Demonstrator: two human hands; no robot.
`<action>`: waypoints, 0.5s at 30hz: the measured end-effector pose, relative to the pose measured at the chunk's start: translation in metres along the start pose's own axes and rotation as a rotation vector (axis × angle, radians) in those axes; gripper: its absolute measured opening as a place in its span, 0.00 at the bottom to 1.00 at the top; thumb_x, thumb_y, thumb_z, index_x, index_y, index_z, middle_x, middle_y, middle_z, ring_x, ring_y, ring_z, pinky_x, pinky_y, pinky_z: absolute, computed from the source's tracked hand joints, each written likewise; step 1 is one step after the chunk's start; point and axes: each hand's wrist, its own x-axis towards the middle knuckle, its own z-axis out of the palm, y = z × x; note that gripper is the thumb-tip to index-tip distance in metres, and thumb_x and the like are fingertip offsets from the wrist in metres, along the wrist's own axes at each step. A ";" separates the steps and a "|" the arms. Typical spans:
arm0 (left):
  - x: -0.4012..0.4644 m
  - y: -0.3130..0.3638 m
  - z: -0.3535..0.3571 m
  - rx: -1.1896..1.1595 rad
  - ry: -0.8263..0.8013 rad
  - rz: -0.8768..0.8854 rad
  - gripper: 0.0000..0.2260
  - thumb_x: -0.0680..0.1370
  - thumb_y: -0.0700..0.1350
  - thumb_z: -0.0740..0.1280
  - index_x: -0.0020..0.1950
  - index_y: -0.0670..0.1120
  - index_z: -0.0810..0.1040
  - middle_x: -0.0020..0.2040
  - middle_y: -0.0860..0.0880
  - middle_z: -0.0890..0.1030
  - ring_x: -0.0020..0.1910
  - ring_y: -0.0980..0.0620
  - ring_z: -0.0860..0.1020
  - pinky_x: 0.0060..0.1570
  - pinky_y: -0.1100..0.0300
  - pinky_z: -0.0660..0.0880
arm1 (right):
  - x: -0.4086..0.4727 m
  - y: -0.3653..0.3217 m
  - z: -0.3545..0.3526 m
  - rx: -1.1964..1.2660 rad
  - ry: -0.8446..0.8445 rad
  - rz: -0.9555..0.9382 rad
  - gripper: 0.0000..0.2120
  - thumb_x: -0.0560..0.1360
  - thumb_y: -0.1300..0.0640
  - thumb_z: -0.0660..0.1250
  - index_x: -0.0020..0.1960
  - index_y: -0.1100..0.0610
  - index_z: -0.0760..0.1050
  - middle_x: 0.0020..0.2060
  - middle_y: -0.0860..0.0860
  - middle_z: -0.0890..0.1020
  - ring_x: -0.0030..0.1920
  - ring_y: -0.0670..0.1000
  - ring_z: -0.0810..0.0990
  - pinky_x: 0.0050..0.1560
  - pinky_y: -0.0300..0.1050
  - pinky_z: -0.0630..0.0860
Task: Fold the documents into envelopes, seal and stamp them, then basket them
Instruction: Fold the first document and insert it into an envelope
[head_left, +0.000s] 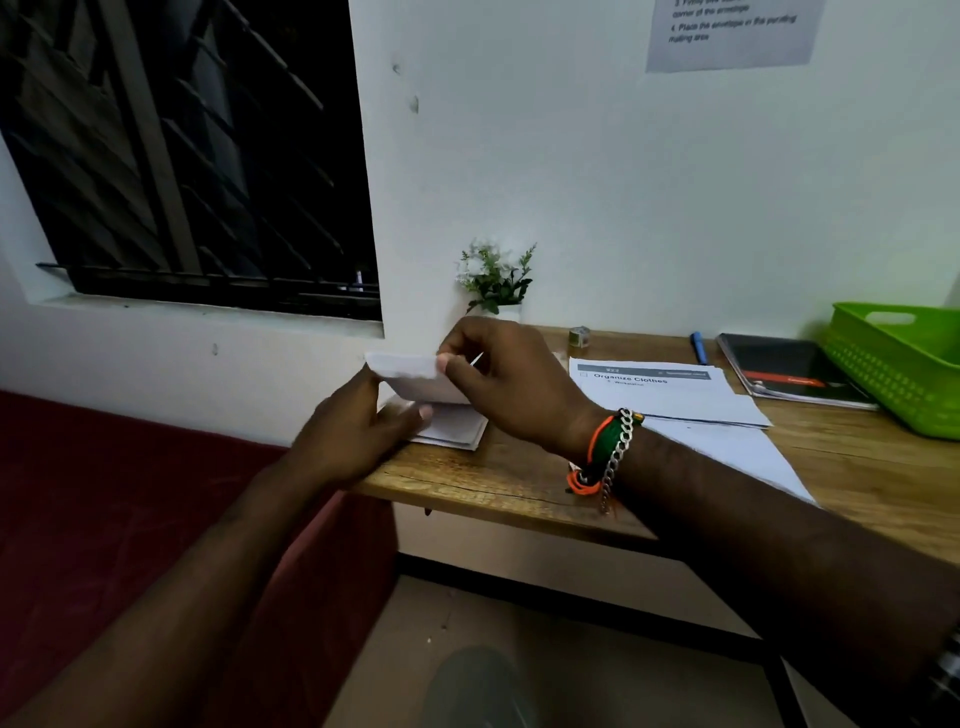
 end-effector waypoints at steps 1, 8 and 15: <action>-0.001 0.009 0.000 -0.065 0.045 0.000 0.33 0.73 0.69 0.69 0.73 0.58 0.67 0.68 0.60 0.76 0.67 0.56 0.76 0.66 0.49 0.74 | 0.000 -0.007 -0.004 0.044 0.032 -0.001 0.04 0.79 0.56 0.69 0.45 0.54 0.80 0.39 0.45 0.83 0.40 0.43 0.80 0.43 0.42 0.77; -0.018 0.108 0.011 -0.429 0.393 0.160 0.47 0.66 0.64 0.75 0.76 0.50 0.55 0.72 0.54 0.69 0.67 0.63 0.73 0.58 0.70 0.75 | 0.001 -0.059 -0.060 0.409 0.301 0.047 0.05 0.80 0.59 0.68 0.48 0.61 0.80 0.34 0.53 0.83 0.33 0.50 0.82 0.34 0.42 0.77; 0.024 0.173 0.023 0.322 0.426 0.224 0.46 0.65 0.67 0.69 0.79 0.56 0.55 0.70 0.50 0.67 0.67 0.45 0.68 0.62 0.42 0.67 | -0.026 -0.026 -0.131 0.399 0.466 0.152 0.13 0.75 0.55 0.75 0.57 0.57 0.79 0.35 0.58 0.83 0.32 0.48 0.80 0.32 0.37 0.74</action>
